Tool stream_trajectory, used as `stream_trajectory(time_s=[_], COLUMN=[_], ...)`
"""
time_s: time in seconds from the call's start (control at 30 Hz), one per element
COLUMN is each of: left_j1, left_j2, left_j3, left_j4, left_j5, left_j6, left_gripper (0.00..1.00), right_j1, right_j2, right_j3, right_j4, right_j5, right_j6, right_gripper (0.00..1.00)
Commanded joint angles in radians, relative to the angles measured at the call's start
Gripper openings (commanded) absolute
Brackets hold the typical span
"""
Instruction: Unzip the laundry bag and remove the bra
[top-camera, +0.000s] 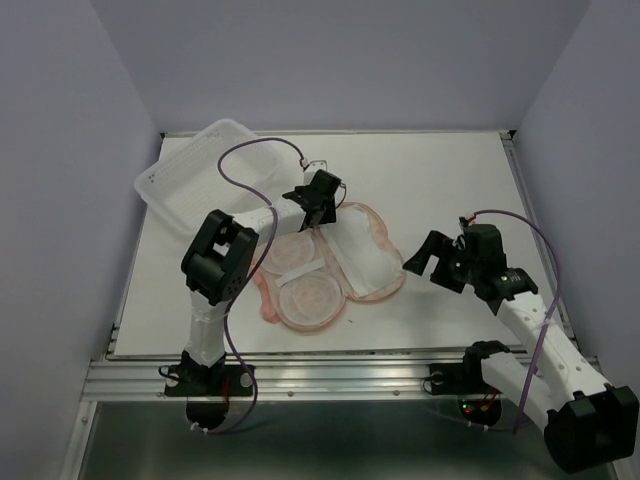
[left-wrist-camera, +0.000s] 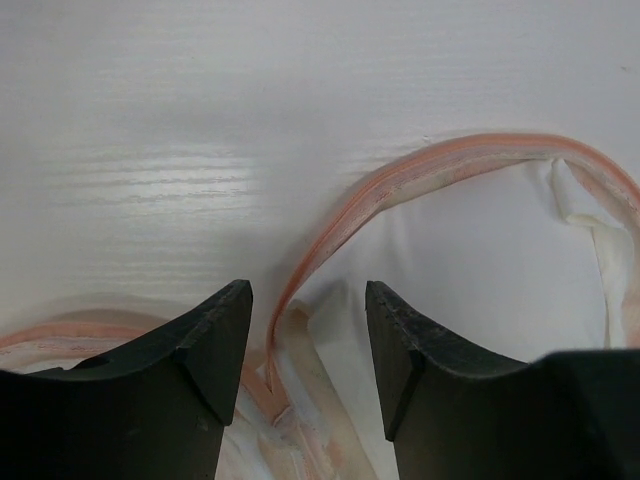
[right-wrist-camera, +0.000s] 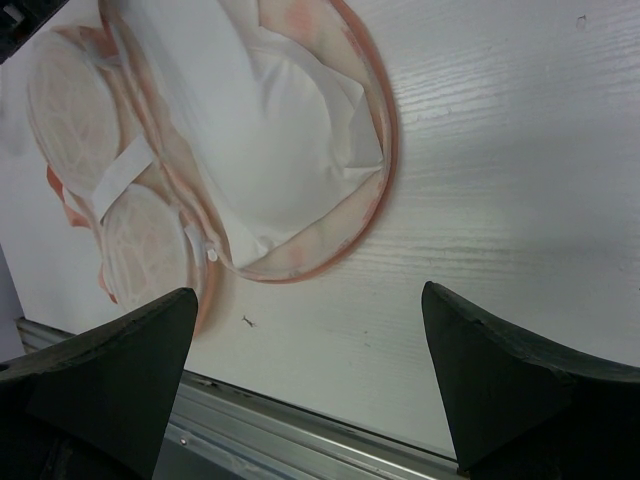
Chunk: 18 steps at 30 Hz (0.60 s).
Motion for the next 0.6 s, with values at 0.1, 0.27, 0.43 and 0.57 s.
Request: stream_trajectory(time_s=[0.1, 0.27, 0.43, 0.57], left_j1=[-0.001, -0.001, -0.001, -0.001], left_j2=[0.001, -0.008, -0.005, -0.005], left_j3=[0.065, 0.057, 0.049, 0.048], left_j4=[-0.004, -0.002, -0.001, -0.007], left_j5=[0.021, 0.030, 0.036, 0.044], left_j6=[0.057, 0.064, 0.082, 0.088], left_gripper=[0.47, 0.28, 0.13, 0.00], right_j1=[0.002, 0.002, 0.002, 0.002], right_j2=[0.001, 0.002, 0.015, 0.016], right_j3=[0.002, -0.003, -0.001, -0.001], right_j4=[0.037, 0.040, 0.049, 0.051], right_j5=[-0.004, 0.001, -0.004, -0.004], right_j6=[0.011, 0.015, 0.020, 0.020], right_gripper=[1.00, 1.00, 1.00, 1.00])
